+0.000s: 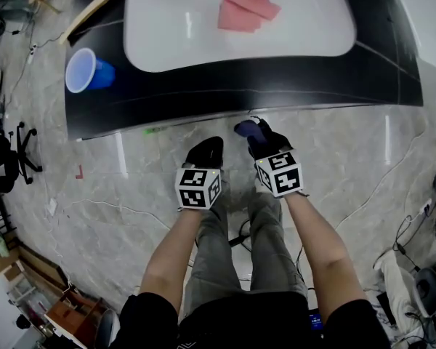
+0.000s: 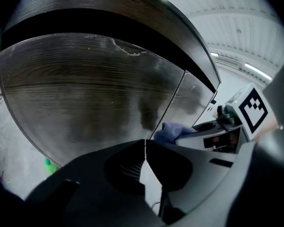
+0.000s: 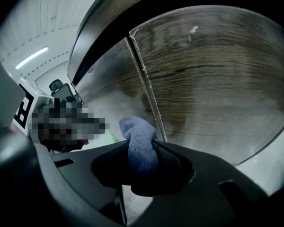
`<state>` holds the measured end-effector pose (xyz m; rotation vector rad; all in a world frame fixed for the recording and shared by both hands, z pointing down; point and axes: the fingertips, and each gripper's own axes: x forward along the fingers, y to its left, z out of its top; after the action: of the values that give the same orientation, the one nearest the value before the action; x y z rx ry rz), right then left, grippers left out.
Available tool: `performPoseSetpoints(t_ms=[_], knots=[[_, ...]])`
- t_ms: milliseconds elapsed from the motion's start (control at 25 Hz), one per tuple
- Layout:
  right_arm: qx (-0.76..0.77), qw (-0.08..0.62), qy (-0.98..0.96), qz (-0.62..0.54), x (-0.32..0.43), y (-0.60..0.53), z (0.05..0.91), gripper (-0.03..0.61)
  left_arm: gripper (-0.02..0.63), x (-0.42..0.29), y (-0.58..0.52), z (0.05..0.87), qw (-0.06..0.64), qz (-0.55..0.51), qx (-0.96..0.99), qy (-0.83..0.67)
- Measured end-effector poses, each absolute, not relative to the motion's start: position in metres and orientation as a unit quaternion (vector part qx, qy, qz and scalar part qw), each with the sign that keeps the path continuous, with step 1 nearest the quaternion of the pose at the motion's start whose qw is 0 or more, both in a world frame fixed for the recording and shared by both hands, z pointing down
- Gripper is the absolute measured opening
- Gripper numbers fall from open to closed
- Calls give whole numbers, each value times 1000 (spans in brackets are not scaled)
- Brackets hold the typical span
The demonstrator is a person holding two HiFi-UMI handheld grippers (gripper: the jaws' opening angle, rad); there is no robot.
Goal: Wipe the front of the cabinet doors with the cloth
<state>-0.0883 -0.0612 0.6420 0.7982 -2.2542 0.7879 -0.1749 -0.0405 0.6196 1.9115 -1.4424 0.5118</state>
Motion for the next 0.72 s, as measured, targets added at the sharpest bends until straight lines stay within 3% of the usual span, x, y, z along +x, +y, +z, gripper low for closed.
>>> performPoseSetpoints(t_ms=[720], knots=[[256,267,-880,298,-74,-22,568,117,15,-154,-10,561,331,157,708,-603]])
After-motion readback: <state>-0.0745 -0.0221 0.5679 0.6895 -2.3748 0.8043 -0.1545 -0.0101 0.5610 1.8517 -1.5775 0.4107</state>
